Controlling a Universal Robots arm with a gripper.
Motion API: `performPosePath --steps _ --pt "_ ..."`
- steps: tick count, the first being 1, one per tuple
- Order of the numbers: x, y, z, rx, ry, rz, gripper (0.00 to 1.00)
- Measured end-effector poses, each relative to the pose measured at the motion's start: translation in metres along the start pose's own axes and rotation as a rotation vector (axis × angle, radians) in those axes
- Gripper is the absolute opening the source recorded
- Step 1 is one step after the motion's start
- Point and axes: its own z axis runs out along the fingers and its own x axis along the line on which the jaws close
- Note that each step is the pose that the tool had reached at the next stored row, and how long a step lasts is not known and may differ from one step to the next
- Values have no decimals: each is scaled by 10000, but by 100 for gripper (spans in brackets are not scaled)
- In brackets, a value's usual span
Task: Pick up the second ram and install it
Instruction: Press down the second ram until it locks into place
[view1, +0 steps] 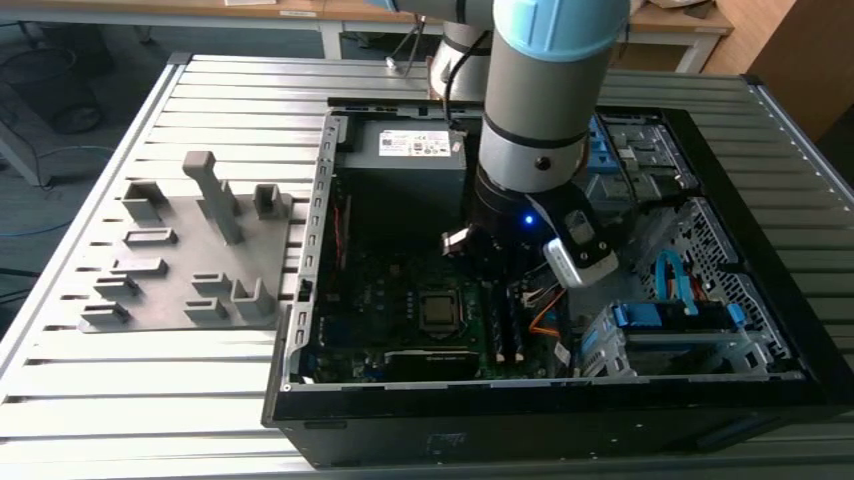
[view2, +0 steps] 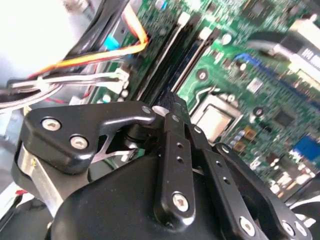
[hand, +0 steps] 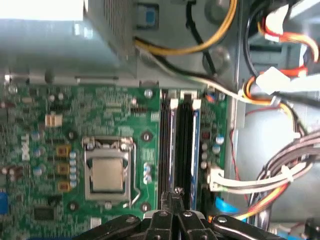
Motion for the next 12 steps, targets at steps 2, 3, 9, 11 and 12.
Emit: performPosePath --steps 2,3,9,11,12 --pt "-1 32 -18 -1 0 1 10" --pt "-2 32 -36 4 1 0 10" --pt "-4 27 -109 -2 -2 0 10" --pt "-4 27 -111 1 -2 0 10" --pt "-4 27 -111 1 -2 0 10"
